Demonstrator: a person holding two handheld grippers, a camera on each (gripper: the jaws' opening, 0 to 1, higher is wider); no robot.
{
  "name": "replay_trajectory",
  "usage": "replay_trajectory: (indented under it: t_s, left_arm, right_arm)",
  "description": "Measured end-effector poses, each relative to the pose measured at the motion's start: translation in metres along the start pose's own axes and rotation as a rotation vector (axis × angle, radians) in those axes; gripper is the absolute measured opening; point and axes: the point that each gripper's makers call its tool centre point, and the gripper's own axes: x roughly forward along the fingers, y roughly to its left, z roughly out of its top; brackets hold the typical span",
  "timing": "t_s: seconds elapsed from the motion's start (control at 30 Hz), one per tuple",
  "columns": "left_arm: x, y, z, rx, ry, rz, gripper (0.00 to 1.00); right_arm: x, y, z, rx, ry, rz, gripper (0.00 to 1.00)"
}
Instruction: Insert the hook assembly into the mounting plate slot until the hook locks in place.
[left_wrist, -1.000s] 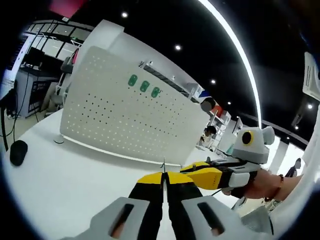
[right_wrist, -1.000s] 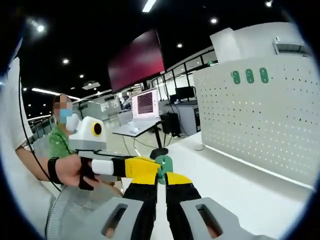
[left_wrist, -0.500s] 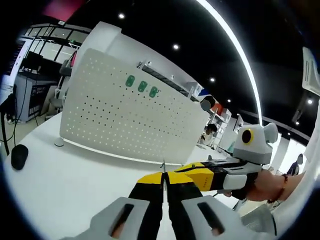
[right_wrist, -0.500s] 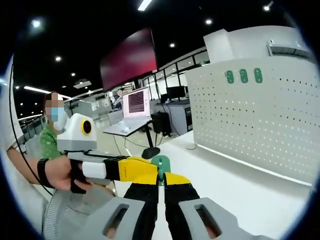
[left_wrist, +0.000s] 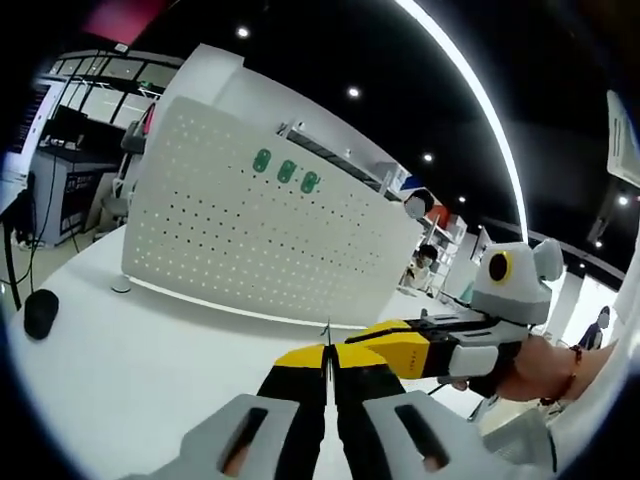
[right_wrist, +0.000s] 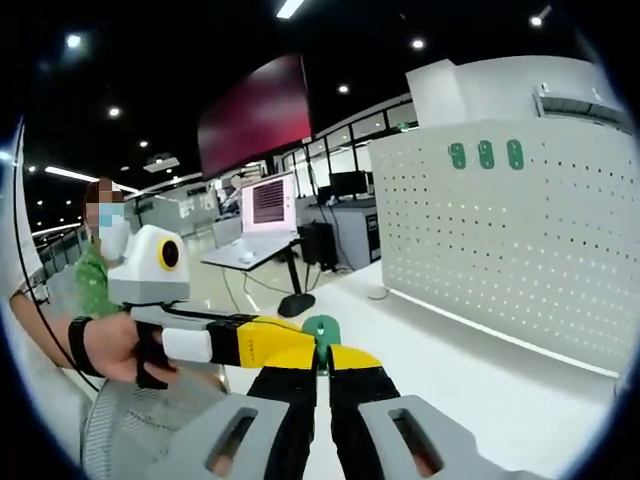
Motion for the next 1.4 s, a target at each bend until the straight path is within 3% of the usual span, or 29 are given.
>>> replay_trajectory:
  t_s: [0.27, 0.37, 0.7, 0.73, 0.8, 0.97, 1.1, 1.4]
  left_arm:
    - [0.001, -0.001, 0.002, -0.015, -0.008, -0.007, 0.02]
    - [0.001, 0.0, 0.0, -0.019, -0.002, -0.003, 0.02]
    - [0.002, -0.002, 0.002, -0.058, -0.021, -0.015, 0.02]
    - [0.002, -0.002, 0.001, -0.057, -0.02, -0.015, 0.02]
    - [0.003, -0.002, 0.0, -0.042, -0.013, -0.011, 0.02]
    - [0.003, -0.004, 0.0, -0.022, -0.007, -0.013, 0.02]
    - [0.004, -0.005, -0.003, 0.041, 0.022, -0.006, 0.02]
    - [0.008, -0.005, -0.004, 0.007, 0.024, -0.022, 0.02]
  right_arm:
    - [0.003, 0.001, -0.001, -0.028, 0.02, -0.005, 0.01]
    - [0.005, 0.0, -0.008, -0.043, 0.058, -0.005, 0.01]
    - [0.002, -0.001, -0.002, -0.032, 0.038, -0.036, 0.01]
    - [0.002, -0.002, -0.003, -0.021, 0.042, -0.046, 0.0]
    - [0.002, -0.002, -0.005, -0.086, 0.06, -0.047, 0.0]
    - [0.001, -0.002, -0.005, -0.051, 0.054, -0.047, 0.0]
    - [0.001, -0.002, -0.009, -0.048, 0.082, -0.043, 0.01]
    - [-0.002, -0.006, -0.009, -0.05, 0.088, -0.067, 0.0]
